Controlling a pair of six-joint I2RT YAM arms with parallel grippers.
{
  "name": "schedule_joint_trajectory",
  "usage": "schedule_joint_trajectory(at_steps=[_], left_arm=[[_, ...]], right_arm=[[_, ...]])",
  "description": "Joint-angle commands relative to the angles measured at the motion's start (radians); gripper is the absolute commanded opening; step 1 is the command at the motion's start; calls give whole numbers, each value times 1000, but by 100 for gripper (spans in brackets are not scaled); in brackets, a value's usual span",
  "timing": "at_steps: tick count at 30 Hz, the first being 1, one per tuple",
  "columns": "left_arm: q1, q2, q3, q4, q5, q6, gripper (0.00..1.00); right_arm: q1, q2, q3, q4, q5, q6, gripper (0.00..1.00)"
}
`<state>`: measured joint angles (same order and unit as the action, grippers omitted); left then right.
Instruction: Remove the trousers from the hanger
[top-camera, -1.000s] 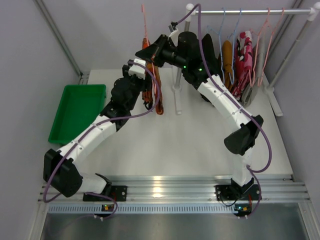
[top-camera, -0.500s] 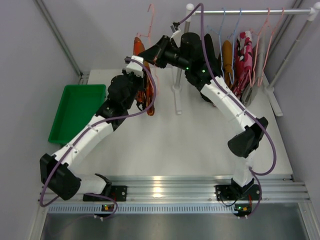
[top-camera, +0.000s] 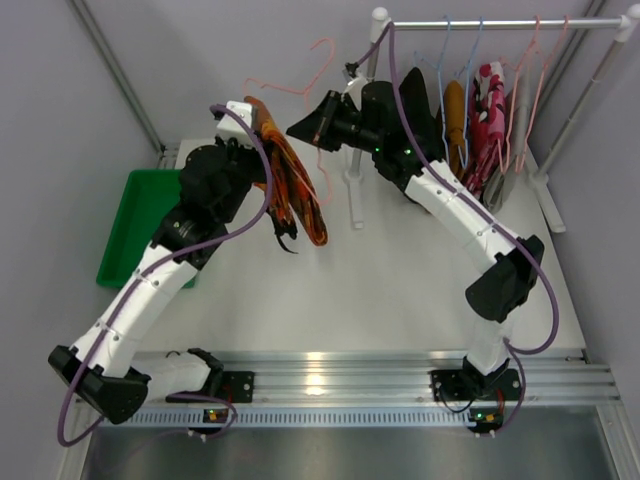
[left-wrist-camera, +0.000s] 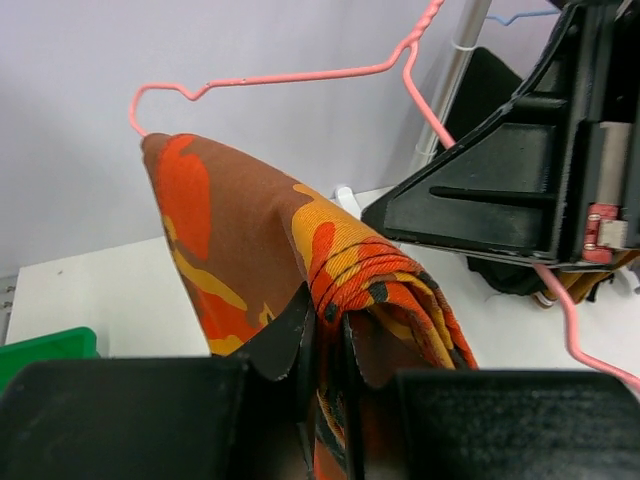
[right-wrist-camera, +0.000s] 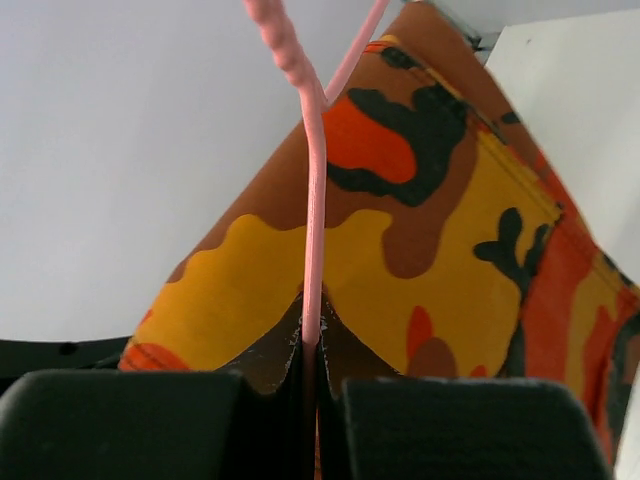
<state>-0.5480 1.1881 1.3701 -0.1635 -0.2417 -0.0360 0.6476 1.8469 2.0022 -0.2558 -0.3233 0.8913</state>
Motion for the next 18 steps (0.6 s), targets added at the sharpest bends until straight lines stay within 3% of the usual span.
schedule_joint_trajectory(at_steps=[1, 12, 18], left_arm=[[3, -67, 102, 108, 38, -56, 0], [17, -18, 416, 117, 24, -50, 0], [45, 39, 547, 143, -21, -47, 0]], right_arm=[[-16, -49, 21, 53, 76, -94, 0], [7, -18, -118, 41, 176, -321, 0], [38, 0, -149, 46, 202, -356, 0]])
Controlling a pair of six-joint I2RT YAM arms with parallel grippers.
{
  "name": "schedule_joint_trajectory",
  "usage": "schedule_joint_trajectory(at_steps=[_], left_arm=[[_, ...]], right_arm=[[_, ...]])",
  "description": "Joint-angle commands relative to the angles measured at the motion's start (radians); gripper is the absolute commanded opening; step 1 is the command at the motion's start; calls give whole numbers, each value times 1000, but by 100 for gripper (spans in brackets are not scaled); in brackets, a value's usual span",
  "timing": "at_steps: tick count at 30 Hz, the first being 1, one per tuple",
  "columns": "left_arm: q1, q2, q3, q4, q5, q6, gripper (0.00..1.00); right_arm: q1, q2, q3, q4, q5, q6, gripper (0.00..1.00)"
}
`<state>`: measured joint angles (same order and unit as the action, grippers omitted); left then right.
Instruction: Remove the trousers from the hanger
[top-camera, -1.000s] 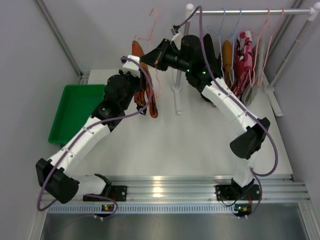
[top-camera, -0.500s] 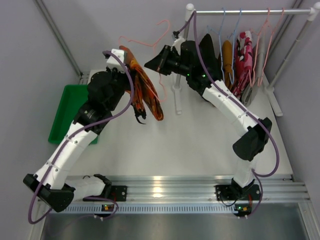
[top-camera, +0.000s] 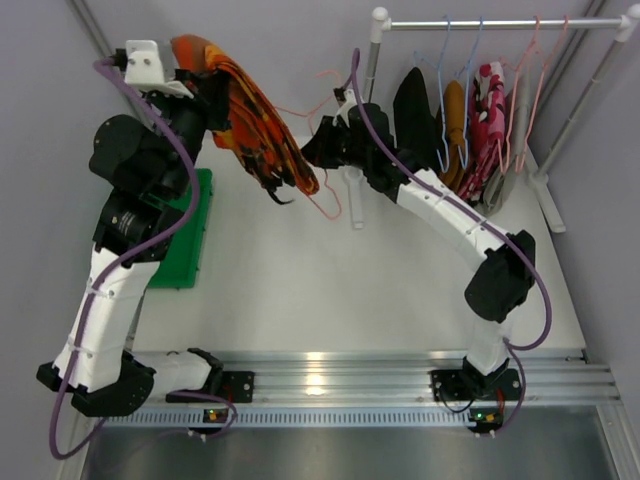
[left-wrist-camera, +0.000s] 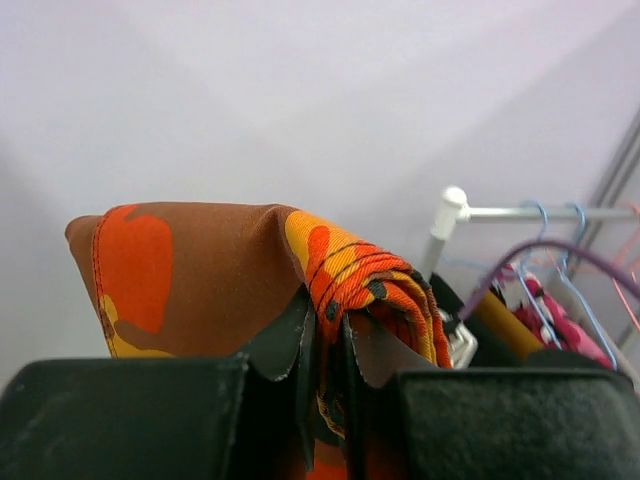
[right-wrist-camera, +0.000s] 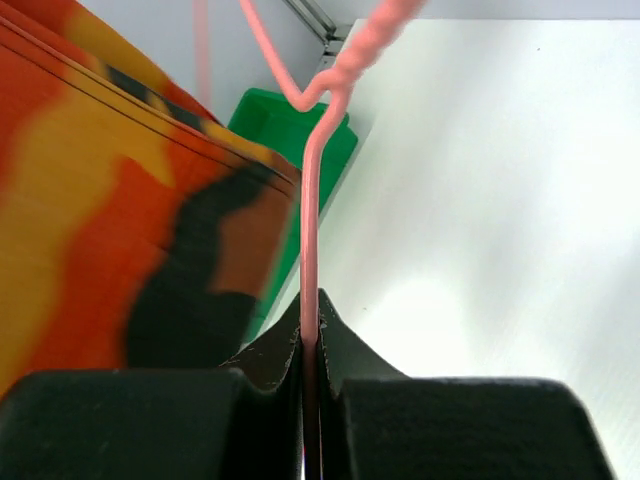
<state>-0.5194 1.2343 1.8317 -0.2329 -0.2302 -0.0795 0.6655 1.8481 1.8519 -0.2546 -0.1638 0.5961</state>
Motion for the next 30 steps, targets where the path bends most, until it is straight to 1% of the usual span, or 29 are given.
schedule_joint_trajectory(at_steps=[1, 5, 7, 8, 9, 10, 11, 12, 14, 15, 17, 18, 19, 20, 21, 23, 24, 25, 26, 28, 29, 30], left_arm=[[25, -4, 98, 218, -44, 6, 0], [62, -21, 84, 270, -125, 70, 0], [113, -50, 64, 303, -187, 122, 0], [130, -64, 28, 319, -210, 145, 0], [172, -99, -1, 343, -259, 191, 0], [195, -120, -34, 395, -283, 213, 0], [215, -145, -102, 417, -305, 236, 0], [255, -166, -139, 440, -331, 295, 0], [298, -240, -214, 499, -353, 334, 0], [339, -266, -291, 515, -359, 377, 0], [378, -340, -365, 558, -386, 408, 0], [413, -366, -441, 573, -388, 441, 0], [430, -393, -487, 598, -386, 461, 0], [443, -451, -536, 663, -385, 484, 0], [461, -478, -634, 694, -377, 541, 0], [481, -553, -718, 743, -376, 590, 0], [495, -576, -754, 779, -379, 639, 0], [501, -599, -829, 791, -383, 662, 0], [506, -645, -869, 806, -396, 705, 0], [512, -689, -952, 878, -425, 745, 0], [519, -729, -1021, 889, -441, 776, 0], [553, -749, -1055, 899, -443, 785, 0]], right_arm=[[23, 2, -2, 46, 43, -61, 0], [31, -12, -31, 40, 37, -67, 0], [32, -29, -59, 38, 29, -68, 0], [34, -33, -66, 35, 20, -73, 0], [36, -44, -82, 35, 15, -76, 0], [37, -50, -88, 37, 10, -85, 0], [39, -58, -101, 35, 1, -91, 0], [40, -69, -105, 35, -2, -94, 0], [42, -79, -111, 34, -17, -105, 0], [42, -90, -112, 29, -22, -110, 0], [45, -99, -115, 25, -31, -120, 0], [46, -110, -118, 22, -36, -124, 0], [46, -113, -120, 20, -40, -127, 0], [49, -118, -122, 15, -49, -128, 0], [51, -125, -125, 12, -52, -130, 0], [52, -138, -129, 6, -63, -136, 0], [54, -150, -131, 3, -65, -139, 0], [54, -156, -132, -3, -68, -147, 0], [54, -161, -134, -6, -75, -148, 0], [54, -176, -134, -11, -80, -156, 0], [54, -181, -132, -15, -86, -157, 0], [54, -185, -131, -18, -86, -159, 0]])
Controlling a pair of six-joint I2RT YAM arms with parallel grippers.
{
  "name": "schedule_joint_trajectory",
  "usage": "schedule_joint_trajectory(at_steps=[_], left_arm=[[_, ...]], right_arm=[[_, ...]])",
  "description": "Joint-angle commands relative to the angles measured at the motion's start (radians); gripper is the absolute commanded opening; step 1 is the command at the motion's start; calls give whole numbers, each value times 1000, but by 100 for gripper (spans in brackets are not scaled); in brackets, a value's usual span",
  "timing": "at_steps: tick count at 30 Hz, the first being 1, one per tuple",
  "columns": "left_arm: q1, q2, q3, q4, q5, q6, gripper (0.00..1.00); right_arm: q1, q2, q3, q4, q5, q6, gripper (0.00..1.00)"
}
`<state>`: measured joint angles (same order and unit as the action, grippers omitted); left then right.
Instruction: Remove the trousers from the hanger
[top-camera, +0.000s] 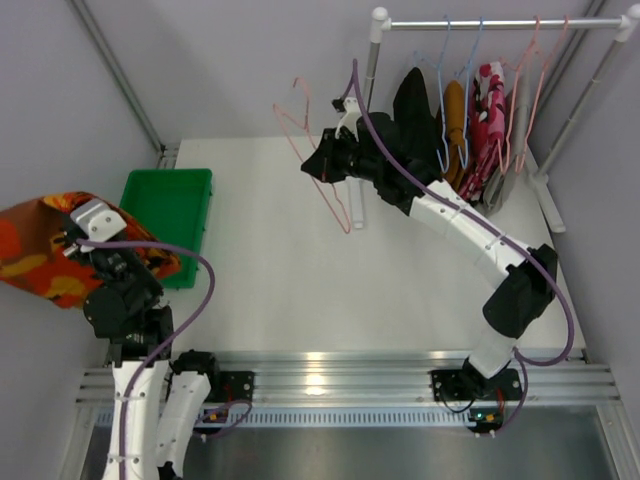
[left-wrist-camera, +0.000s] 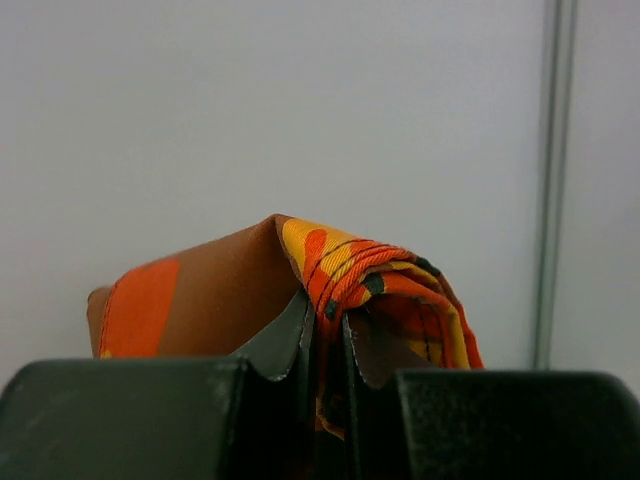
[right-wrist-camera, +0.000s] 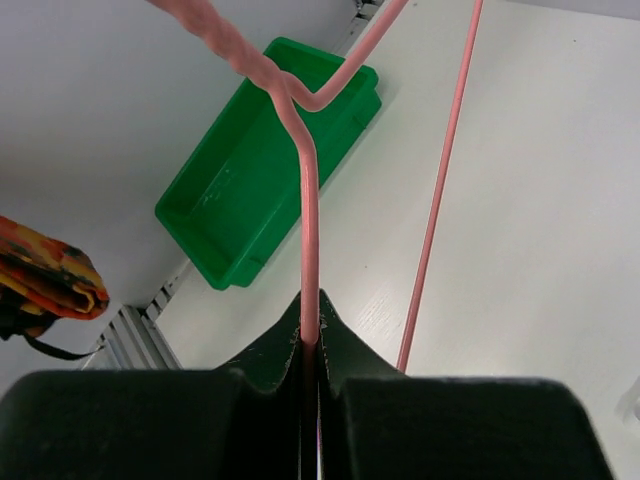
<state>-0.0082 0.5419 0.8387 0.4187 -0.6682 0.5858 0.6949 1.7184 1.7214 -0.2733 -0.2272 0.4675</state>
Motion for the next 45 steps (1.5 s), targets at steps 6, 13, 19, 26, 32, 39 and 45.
schedule_joint_trajectory(at_steps=[6, 13, 19, 26, 32, 39, 45], left_arm=[[80, -198, -254, 270, 12, 154, 0], [82, -214, -398, 333, 64, 195, 0], [82, -56, -473, 491, 127, 207, 0], [183, 269, -439, 640, 369, 64, 0], [335, 610, -264, 664, 593, -107, 0], [335, 820, -87, 548, 941, -147, 0], [324, 1016, 69, 341, 1151, -93, 0]], right_arm=[[28, -60, 18, -40, -37, -43, 0], [28, -51, 18, -52, -26, -52, 0], [26, -29, 21, -58, -26, -46, 0], [20, -9, 29, -57, -37, -46, 0], [3, -34, -9, -32, -58, -56, 0], [3, -71, -23, -17, -75, -67, 0], [2, -123, -62, -20, -87, -72, 0]])
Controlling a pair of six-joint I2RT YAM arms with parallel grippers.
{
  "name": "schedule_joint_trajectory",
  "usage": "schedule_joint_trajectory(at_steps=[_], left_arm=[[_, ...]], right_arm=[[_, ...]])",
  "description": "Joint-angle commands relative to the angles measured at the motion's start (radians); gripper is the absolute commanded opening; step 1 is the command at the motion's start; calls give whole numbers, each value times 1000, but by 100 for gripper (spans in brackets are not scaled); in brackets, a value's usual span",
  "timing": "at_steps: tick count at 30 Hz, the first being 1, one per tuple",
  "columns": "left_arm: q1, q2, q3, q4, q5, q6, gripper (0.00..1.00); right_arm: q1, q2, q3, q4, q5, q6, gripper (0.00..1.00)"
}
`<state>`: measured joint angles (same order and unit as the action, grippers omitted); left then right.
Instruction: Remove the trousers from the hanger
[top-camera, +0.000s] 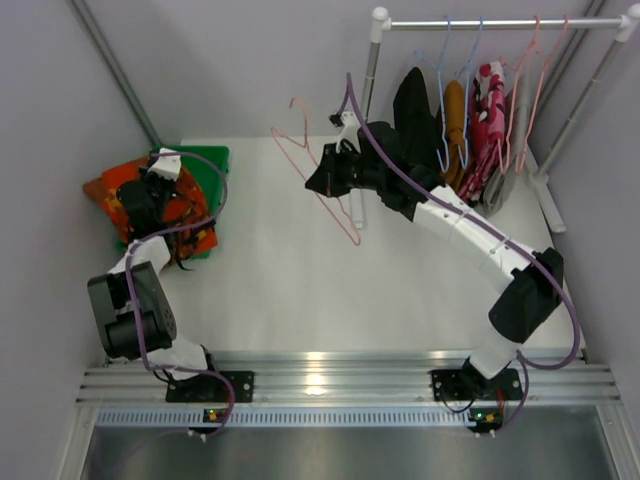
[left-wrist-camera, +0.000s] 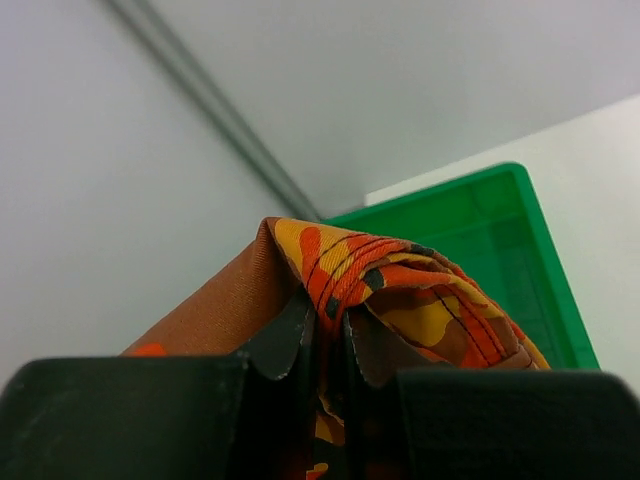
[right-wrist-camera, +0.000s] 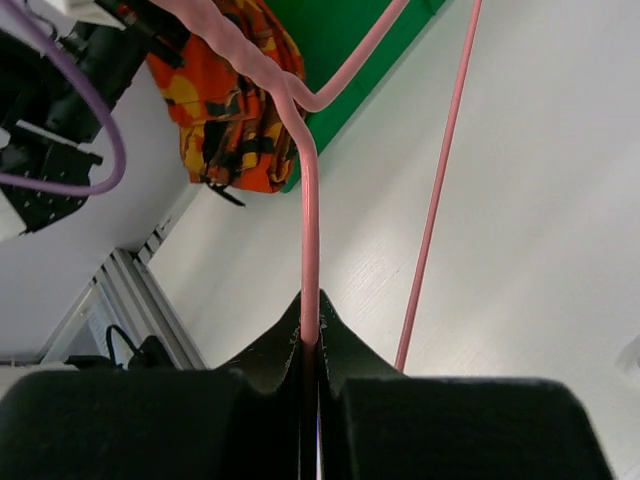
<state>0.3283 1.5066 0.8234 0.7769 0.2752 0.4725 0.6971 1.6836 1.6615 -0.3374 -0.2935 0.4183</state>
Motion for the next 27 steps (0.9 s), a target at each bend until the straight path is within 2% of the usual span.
schedule_joint_trajectory(at_steps=[1, 3, 6, 7, 11, 15, 19, 21, 25, 27], left_arm=[[-14, 75, 103, -57, 229, 58, 0], [-18, 116, 149, -140, 293, 112, 1], [-32, 190, 207, -359, 344, 282, 7], [-37, 220, 218, -474, 348, 379, 11], [-58, 260, 249, -694, 349, 602, 15], [-83, 206, 160, -665, 346, 771, 14], [-124, 147, 50, -590, 389, 1024, 13], [-136, 147, 65, -594, 406, 1063, 12], [-153, 175, 149, -747, 466, 1240, 13], [-166, 193, 140, -749, 464, 1287, 15]], right_arm=[[-2, -99, -15, 47, -27, -21, 0], [-1, -126, -26, 55, -30, -18, 0], [-1, -163, -40, 54, -33, -18, 0], [-1, -171, -46, 52, -36, -18, 0], [-1, -225, -66, 49, -38, -23, 0], [-1, -255, -75, 44, -27, -36, 0], [-2, -272, -80, 44, -24, -39, 0], [-2, -275, -83, 43, -24, -35, 0], [-2, -275, -92, 44, -21, -35, 0], [-2, -271, -92, 46, -21, -39, 0]])
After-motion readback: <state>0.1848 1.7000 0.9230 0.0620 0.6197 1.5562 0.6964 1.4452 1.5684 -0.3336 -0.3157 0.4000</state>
